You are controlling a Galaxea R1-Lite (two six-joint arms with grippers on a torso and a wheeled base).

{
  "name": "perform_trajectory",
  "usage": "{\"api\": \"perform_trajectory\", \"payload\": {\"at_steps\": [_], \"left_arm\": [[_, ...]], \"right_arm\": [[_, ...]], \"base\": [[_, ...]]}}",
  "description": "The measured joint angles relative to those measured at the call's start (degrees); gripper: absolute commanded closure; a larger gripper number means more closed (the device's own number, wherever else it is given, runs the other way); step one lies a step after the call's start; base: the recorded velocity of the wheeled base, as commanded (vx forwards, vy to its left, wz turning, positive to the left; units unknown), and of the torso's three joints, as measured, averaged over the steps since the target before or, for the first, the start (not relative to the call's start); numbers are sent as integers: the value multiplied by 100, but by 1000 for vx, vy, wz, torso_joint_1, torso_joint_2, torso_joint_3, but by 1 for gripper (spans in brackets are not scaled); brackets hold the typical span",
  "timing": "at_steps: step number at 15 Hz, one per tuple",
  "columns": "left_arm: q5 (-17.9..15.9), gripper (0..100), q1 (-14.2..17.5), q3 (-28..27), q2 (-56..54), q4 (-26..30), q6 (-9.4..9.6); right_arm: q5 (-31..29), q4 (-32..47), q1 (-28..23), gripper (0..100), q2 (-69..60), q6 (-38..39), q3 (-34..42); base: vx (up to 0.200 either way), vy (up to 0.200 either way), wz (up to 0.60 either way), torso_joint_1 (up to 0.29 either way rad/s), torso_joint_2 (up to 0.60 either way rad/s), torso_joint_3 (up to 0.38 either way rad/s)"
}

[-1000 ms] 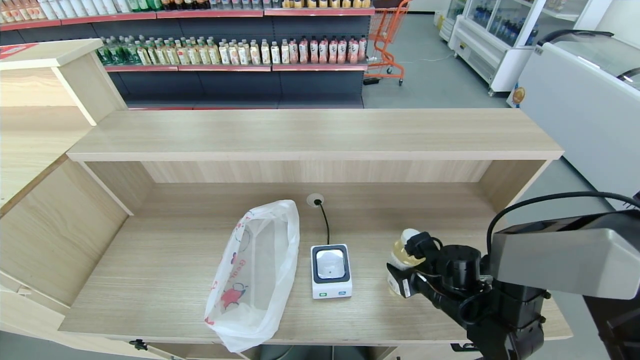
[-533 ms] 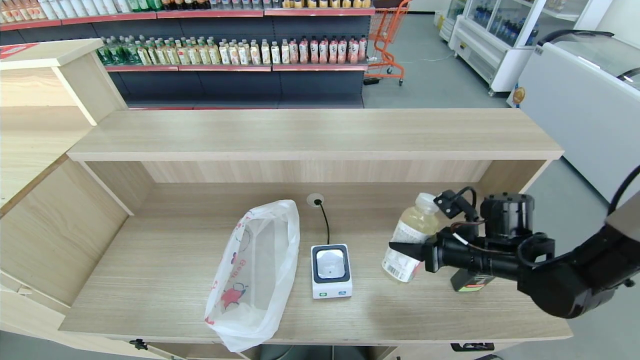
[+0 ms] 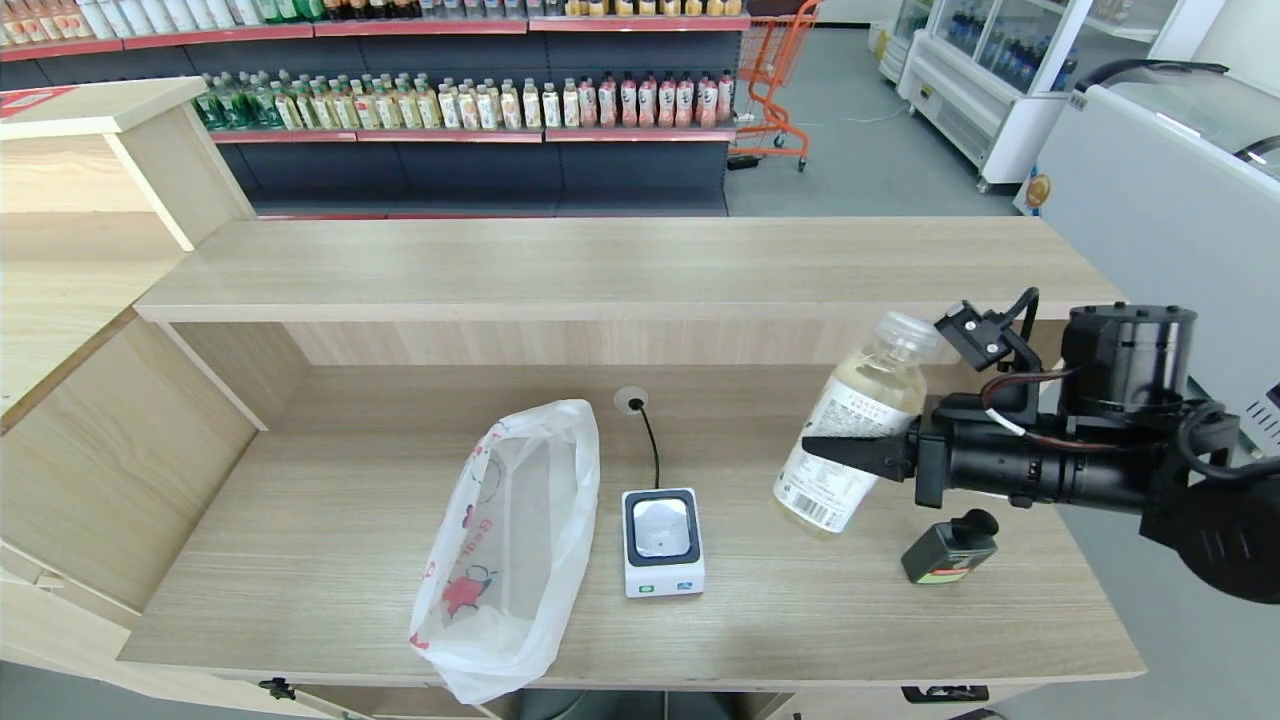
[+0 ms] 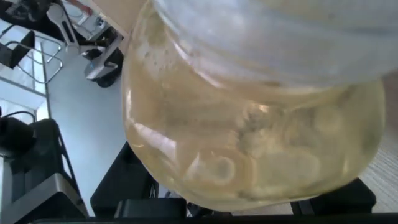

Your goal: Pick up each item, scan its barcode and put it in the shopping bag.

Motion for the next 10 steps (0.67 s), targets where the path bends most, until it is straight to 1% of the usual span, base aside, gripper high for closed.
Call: {"api": "perform_trajectory", "payload": {"at_steps": [2, 4, 9, 10], "left_arm": [[0, 0, 0, 0, 0, 0, 2], [0, 0, 0, 0, 0, 0, 2], [0, 0, 0, 0, 0, 0, 2], [0, 0, 0, 0, 0, 2, 0]], "right_arm": [[240, 13, 18, 100, -339, -2, 345], [282, 17, 68, 100, -606, -7, 607], [290, 17, 272, 100, -884, 29, 764], [358, 16, 363, 100, -887, 163, 767]], "base": [[0, 0, 0, 0, 0, 0], [0, 0, 0, 0, 0, 0], [0, 0, 0, 0, 0, 0], [0, 0, 0, 0, 0, 0]]}}
